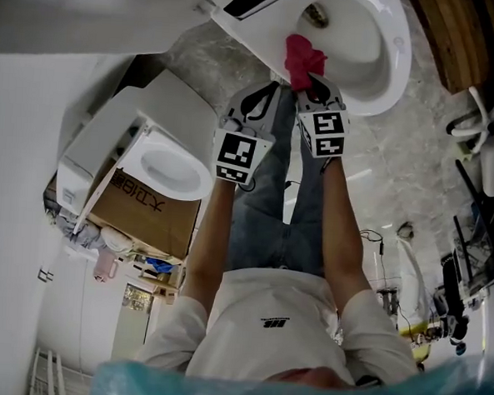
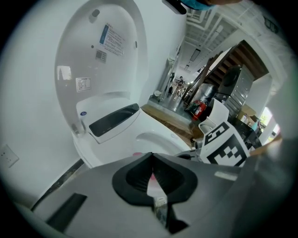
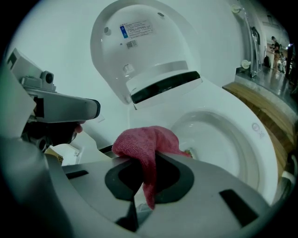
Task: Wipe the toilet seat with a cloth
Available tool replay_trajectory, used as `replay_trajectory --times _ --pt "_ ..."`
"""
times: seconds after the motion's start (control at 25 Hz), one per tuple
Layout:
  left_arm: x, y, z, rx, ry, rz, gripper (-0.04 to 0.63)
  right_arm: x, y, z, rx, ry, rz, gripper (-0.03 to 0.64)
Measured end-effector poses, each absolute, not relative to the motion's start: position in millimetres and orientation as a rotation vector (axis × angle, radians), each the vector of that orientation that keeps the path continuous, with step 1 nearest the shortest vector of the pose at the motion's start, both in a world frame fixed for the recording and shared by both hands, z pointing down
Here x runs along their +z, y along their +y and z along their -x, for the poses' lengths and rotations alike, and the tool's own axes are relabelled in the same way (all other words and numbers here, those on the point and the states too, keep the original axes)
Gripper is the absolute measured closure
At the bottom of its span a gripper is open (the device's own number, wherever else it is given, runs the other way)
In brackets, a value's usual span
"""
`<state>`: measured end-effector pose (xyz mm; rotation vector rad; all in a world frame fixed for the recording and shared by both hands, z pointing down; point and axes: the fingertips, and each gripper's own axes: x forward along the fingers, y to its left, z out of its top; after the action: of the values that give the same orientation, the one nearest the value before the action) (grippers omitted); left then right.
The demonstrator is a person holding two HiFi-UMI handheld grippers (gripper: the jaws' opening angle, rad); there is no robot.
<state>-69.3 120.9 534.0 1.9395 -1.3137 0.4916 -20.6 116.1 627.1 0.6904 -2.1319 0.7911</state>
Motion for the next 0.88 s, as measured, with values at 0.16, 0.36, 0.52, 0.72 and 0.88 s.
replay_trajectory --times 0.16,0.36,0.52,0.72,0.88 --pt "541 122 66 0.507 -1.296 -1.938 0.584 642 123 21 0.827 -2.114 -0.667 0.598" --pt "544 122 61 0.517 -1.275 -1.944 0.584 663 134 17 0.908 -2.052 -0.668 0.598" --pt "546 125 59 0.529 -1.259 -1.944 0.584 664 135 15 0.969 -2.062 -0.709 0.598" --pt "549 125 53 0.544 -1.235 -1.95 0.584 664 135 13 0.976 -2.073 -0.711 0.598" --pt "552 126 44 0.558 -1.205 -1.963 0.584 664 136 7 0.981 -2.067 -0.728 0.598"
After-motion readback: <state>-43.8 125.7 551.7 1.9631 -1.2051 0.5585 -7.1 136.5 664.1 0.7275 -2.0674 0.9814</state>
